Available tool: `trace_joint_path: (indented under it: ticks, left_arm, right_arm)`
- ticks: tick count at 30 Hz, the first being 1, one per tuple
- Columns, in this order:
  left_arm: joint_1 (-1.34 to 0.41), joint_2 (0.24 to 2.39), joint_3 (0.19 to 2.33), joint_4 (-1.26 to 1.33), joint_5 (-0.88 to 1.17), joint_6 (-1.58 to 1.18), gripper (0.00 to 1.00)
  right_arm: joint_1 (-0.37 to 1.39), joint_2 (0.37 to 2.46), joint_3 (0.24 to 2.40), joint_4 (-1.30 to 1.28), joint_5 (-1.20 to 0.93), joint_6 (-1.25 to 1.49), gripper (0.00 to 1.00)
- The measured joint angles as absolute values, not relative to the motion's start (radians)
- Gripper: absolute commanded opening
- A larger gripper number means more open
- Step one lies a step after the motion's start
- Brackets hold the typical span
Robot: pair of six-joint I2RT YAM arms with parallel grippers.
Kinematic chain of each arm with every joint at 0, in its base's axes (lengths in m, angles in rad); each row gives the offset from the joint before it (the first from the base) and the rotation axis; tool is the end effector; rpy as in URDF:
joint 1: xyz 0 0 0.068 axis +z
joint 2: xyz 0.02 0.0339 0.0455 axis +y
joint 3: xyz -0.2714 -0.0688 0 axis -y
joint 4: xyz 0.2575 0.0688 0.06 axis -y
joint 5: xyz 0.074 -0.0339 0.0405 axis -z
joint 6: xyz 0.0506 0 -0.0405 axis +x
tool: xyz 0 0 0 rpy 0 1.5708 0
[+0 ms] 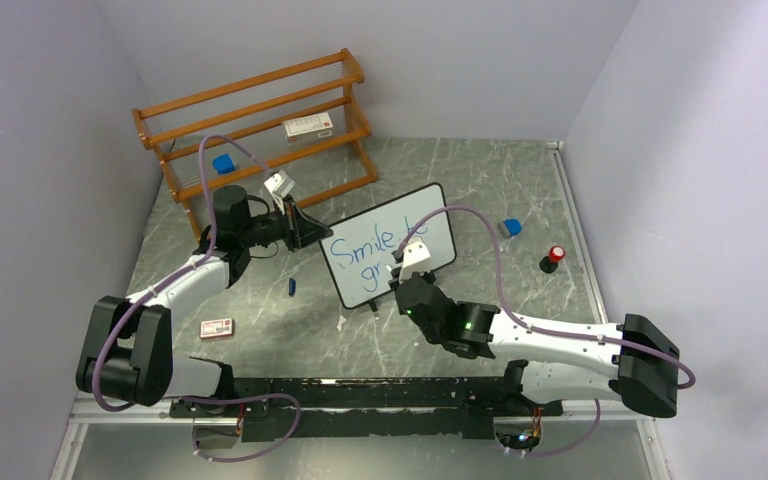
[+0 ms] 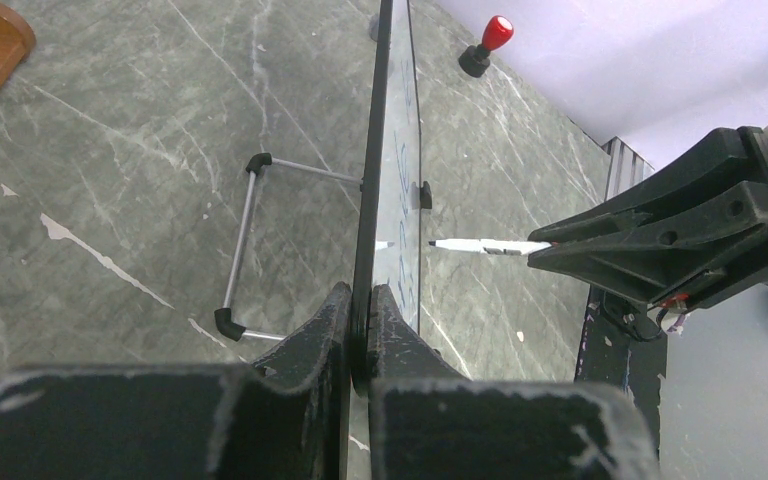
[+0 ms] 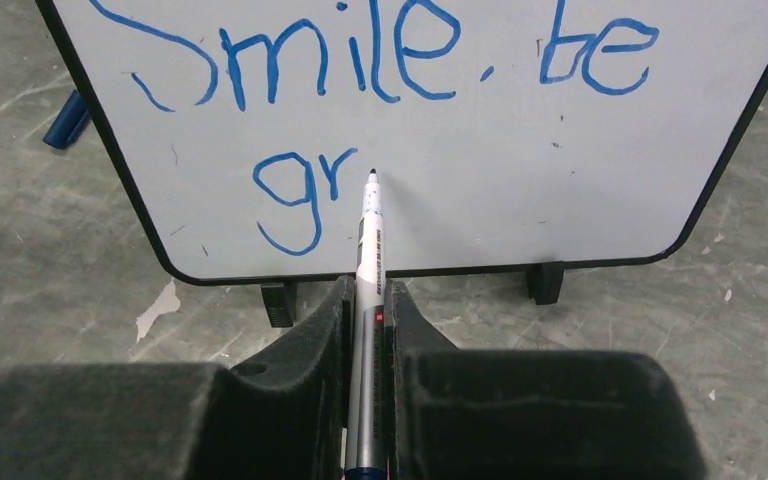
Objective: Write a sentence on the whiteboard
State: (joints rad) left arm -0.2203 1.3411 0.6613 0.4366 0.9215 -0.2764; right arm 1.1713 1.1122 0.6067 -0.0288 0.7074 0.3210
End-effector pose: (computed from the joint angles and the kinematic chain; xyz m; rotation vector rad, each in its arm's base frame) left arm 0.2817 -0.1044 0.2374 0.6285 1.7637 -1.1754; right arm 0.1279 0.2184 0.2274 -0.4264 1.9284 0.2241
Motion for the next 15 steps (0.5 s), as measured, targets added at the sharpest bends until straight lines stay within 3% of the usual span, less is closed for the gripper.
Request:
trace_joint_path:
  ticks: [15]
  left_arm:
    - [-0.22,1.343,0.661,0.437,0.922,-0.276,0.05]
  right_arm:
    - [1.171,1.134,0.598,-0.024,0.699,0.326,0.0]
